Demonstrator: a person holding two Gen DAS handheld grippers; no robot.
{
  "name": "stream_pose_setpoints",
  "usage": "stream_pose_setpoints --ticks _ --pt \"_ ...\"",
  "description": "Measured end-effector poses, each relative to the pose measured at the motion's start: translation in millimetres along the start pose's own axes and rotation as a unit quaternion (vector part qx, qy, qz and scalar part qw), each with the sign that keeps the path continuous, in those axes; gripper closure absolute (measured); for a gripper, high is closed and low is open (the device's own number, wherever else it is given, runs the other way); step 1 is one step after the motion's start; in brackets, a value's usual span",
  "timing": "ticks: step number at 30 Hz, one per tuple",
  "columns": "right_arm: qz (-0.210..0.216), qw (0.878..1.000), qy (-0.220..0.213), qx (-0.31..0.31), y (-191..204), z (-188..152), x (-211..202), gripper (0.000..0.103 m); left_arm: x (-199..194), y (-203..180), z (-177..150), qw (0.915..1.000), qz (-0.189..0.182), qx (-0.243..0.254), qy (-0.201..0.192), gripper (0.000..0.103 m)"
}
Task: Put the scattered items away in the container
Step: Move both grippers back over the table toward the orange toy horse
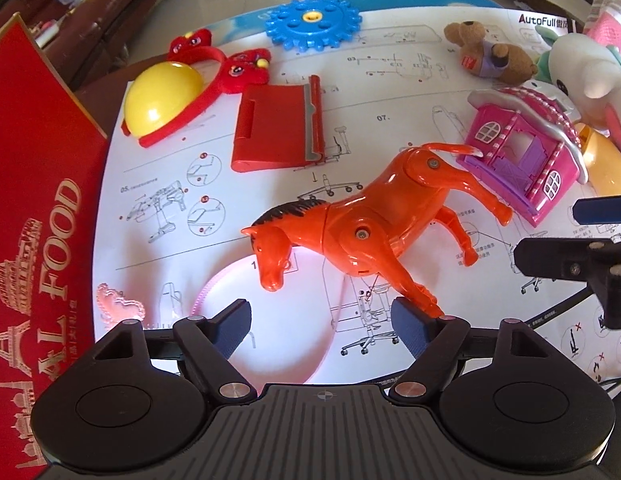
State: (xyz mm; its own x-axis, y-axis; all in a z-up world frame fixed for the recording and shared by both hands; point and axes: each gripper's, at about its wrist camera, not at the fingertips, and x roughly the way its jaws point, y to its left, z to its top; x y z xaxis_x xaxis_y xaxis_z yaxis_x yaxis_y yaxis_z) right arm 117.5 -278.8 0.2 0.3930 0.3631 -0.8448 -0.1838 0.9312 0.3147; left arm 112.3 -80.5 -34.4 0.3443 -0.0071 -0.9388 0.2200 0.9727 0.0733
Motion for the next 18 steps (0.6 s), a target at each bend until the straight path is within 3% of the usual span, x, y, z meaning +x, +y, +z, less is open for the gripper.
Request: stream_pose_setpoints --ticks 7,12,18 --pt "-0.006 1.000 -0.002 -0.008 0.1 2.5 -1.6 0.011 -16.8 14.7 -1.4 0.9981 -0.050 -0.034 -0.012 0.018" --pt "-0.008 1.000 -0.008 -0.010 0.3 7.4 -4.4 0.016 -27.1 24.3 2.2 0.9924 -0.096 -0.073 -0.020 0.018" --pt "-0.016 1.000 0.003 0.006 -3.4 11.8 -3.0 0.026 -2.7 -4.6 3.5 0.9955 -0.076 -0.055 -0.001 0.023"
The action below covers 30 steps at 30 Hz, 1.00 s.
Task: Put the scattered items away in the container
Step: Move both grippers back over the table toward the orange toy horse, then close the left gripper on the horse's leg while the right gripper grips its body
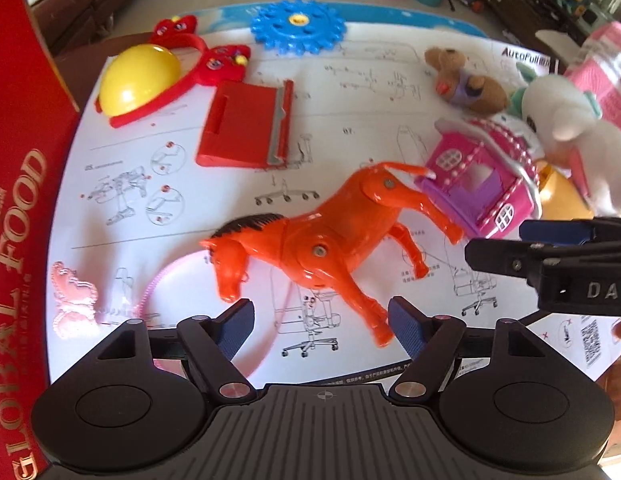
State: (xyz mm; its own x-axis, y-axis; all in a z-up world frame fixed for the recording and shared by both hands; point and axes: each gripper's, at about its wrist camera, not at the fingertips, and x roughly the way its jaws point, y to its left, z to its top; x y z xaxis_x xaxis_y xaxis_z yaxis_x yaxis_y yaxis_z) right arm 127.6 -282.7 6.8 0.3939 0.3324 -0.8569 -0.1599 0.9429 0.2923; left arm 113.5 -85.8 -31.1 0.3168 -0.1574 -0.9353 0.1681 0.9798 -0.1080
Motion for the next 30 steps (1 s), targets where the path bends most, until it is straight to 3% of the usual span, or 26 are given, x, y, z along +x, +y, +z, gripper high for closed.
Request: stream_pose_setpoints --ticks 1,3,5,6,13,15,19,20,21,22,28,30 --pt "-0.001 1.000 0.003 0.001 -0.4 -0.6 -0.1 0.026 4.4 -1.3 -1.9 1.0000 0.003 0.000 0.001 0.026" --pt "-0.004 1.000 0.005 -0.003 -0.3 -2.6 -0.5 0.026 12.1 -1.1 -7.1 1.0000 0.003 0.005 0.000 0.076" --pt "-0.002 1.000 0.006 -0.007 1.4 -4.2 -1.1 0.029 16.3 4.3 -12.0 0.9997 -0.019 -0.009 0.010 0.093" --pt "0.000 1.000 0.005 -0.008 2.8 -4.6 -1.1 0.031 17.4 6.8 -13.9 0.9995 -0.025 -0.012 0.013 0.095" --pt "0.012 0.999 0.017 -0.043 27.1 -2.5 12.9 0.037 14.4 16.2 -19.3 0.9990 -0.042 -0.012 0.012 0.094" --pt "0.014 0.998 0.021 -0.052 33.4 -0.9 21.2 0.044 14.9 16.0 -21.1 0.9991 -0.039 -0.002 0.013 0.094" --pt "0.003 0.998 0.014 -0.055 40.3 7.9 40.4 0.070 15.2 21.8 -22.3 0.9992 -0.037 0.000 0.016 0.094" --pt "0.001 0.998 0.014 -0.056 41.8 9.5 45.0 0.075 12.6 24.3 -21.8 0.9992 -0.038 -0.001 0.013 0.088" --pt "0.004 0.998 0.018 -0.055 43.0 10.2 48.4 0.079 8.9 26.7 -21.3 0.9992 -0.039 -0.001 0.010 0.069" --pt "0.002 0.998 0.019 -0.058 44.8 9.3 49.9 0.091 4.0 28.6 -20.8 0.9992 -0.039 0.000 0.004 0.069" --pt "-0.006 0.996 0.012 -0.091 51.2 -9.5 47.1 0.090 -3.6 28.0 -15.7 0.9994 -0.032 0.011 -0.005 0.061" --pt "-0.006 0.996 0.017 -0.087 47.4 -16.2 47.4 0.091 -4.0 25.7 -12.4 0.9994 -0.033 0.011 -0.006 0.052"
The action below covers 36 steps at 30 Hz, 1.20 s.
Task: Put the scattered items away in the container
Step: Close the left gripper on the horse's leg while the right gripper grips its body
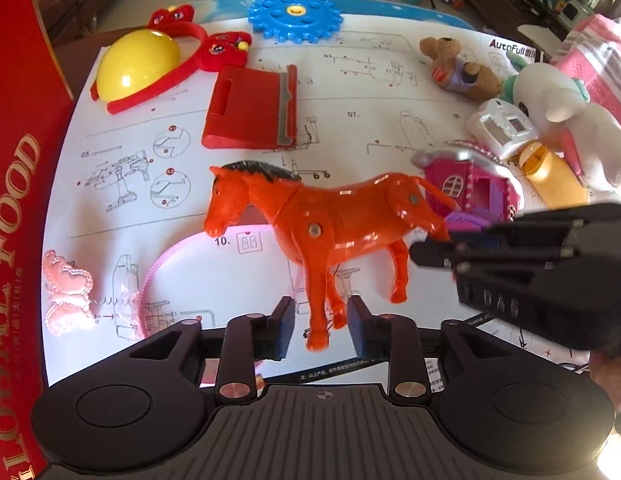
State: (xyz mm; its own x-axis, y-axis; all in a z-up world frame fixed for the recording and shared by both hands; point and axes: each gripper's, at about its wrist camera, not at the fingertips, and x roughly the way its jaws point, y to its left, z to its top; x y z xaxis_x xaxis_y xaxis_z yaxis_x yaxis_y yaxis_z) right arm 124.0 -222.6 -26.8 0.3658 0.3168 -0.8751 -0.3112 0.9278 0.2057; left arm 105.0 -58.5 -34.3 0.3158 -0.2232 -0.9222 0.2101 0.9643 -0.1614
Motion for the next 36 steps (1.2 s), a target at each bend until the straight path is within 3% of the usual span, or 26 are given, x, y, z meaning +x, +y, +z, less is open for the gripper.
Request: stream_pose_setpoints --ticks 3,5,6,7,8,14,18,21,23,25,27,28,29,32,33,35,36 --pt "-0.004 1.000 -0.002 -0.001 0.2 -8.0 -2.0 0.091 -4.5 -5.4 3.5 0.9999 -0.005 0.013 -0.007 0.043" --pt "-0.004 1.000 -0.004 -0.001 0.2 -10.4 -3.5 0.091 -1.0 -8.9 5.5 0.9997 0.014 0.022 -0.003 0.044" --pt "-0.003 1.000 -0.004 0.001 0.1 -11.3 -4.0 0.091 2.2 -9.7 6.1 0.9995 0.023 0.023 0.001 0.051" --pt "-0.002 1.000 -0.005 0.003 -0.1 -12.1 -4.3 0.091 6.1 -9.6 5.4 0.9993 0.028 0.026 0.004 0.065" --pt "0.000 1.000 -0.006 0.006 -0.5 -13.6 -4.9 0.091 10.9 -9.8 4.1 0.9991 0.028 0.030 0.011 0.098" --pt "0.016 0.999 0.000 0.029 -3.6 -24.1 -11.0 0.090 9.4 -24.1 -16.9 0.9976 0.021 0.066 0.005 0.098" --pt "0.025 0.999 0.006 0.041 -4.8 -26.1 -16.8 0.087 6.5 -24.0 -24.6 0.9978 0.012 0.064 0.005 0.098" --pt "0.021 0.999 0.007 0.036 -0.4 -26.0 -17.4 0.080 5.6 -25.9 -27.2 0.9973 0.010 0.072 0.006 0.097" --pt "0.027 0.999 0.010 0.036 0.9 -24.8 -17.0 0.067 5.2 -26.5 -30.1 0.9971 0.008 0.075 0.005 0.097" --pt "0.025 0.999 0.007 0.028 3.8 -24.7 -16.6 0.065 4.4 -26.9 -31.6 0.9971 0.007 0.075 0.005 0.097" --pt "0.014 1.000 0.007 0.018 6.7 -24.5 -14.4 0.067 4.4 -27.2 -31.6 0.9970 0.009 0.076 0.005 0.095" --pt "0.005 1.000 0.006 0.017 7.3 -24.8 -13.7 0.077 5.0 -27.3 -30.7 0.9971 0.012 0.075 0.006 0.092" --pt "0.000 1.000 0.005 0.017 7.4 -25.0 -13.6 0.090 5.8 -27.2 -29.6 0.9970 0.017 0.075 0.007 0.073" --pt "0.013 1.000 0.004 0.027 5.4 -26.4 -16.2 0.091 9.0 -28.0 -25.4 0.9957 0.047 0.080 0.002 0.064" --pt "0.012 1.000 0.005 0.023 6.8 -27.3 -17.1 0.091 10.7 -26.9 -23.8 0.9960 0.044 0.078 0.006 0.065" --pt "0.014 1.000 0.008 0.020 8.6 -29.4 -18.2 0.089 13.4 -24.9 -24.7 0.9964 0.035 0.076 0.014 0.095" --pt "0.016 1.000 0.010 0.021 8.8 -30.8 -18.9 0.089 13.4 -25.5 -27.2 0.9961 0.035 0.080 0.012 0.096"
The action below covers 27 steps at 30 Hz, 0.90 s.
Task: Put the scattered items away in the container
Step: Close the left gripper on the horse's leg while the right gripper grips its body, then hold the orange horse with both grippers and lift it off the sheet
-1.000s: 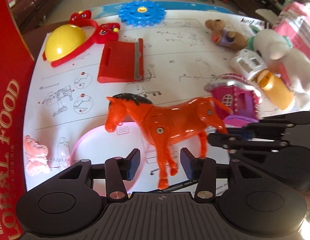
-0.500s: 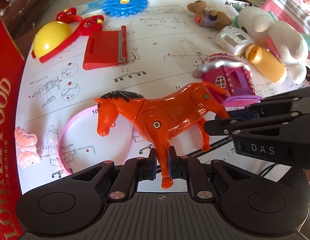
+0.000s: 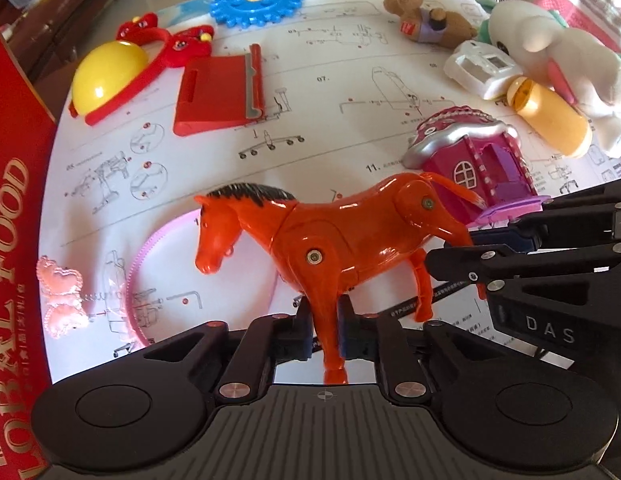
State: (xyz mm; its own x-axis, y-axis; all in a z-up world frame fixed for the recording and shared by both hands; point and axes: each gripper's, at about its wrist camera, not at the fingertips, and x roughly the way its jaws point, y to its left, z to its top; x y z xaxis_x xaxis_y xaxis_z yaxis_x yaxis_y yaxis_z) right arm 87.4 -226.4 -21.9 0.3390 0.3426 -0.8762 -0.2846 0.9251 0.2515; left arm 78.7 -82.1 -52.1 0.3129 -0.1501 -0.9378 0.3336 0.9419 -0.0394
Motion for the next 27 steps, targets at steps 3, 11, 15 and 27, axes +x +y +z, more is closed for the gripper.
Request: stream_pose_setpoints --ticks 3,11,15,27 --pt "0.006 1.000 0.008 0.012 -2.6 -1.4 -0.5 0.087 -0.5 -4.2 -8.3 0.9999 0.000 0.016 -0.002 0.096" --pt "-0.015 1.000 0.004 -0.005 8.1 3.4 7.9 0.087 2.0 -5.0 -11.3 0.9999 0.006 0.015 -0.002 0.085" --pt "-0.007 1.000 0.003 0.003 7.0 0.2 8.6 0.089 3.7 -1.6 -9.6 0.9994 0.033 0.002 -0.007 0.074" --pt "0.006 1.000 0.006 0.020 8.2 -5.7 2.8 0.089 -3.0 -10.5 -18.0 0.9984 0.049 0.021 -0.017 0.096"
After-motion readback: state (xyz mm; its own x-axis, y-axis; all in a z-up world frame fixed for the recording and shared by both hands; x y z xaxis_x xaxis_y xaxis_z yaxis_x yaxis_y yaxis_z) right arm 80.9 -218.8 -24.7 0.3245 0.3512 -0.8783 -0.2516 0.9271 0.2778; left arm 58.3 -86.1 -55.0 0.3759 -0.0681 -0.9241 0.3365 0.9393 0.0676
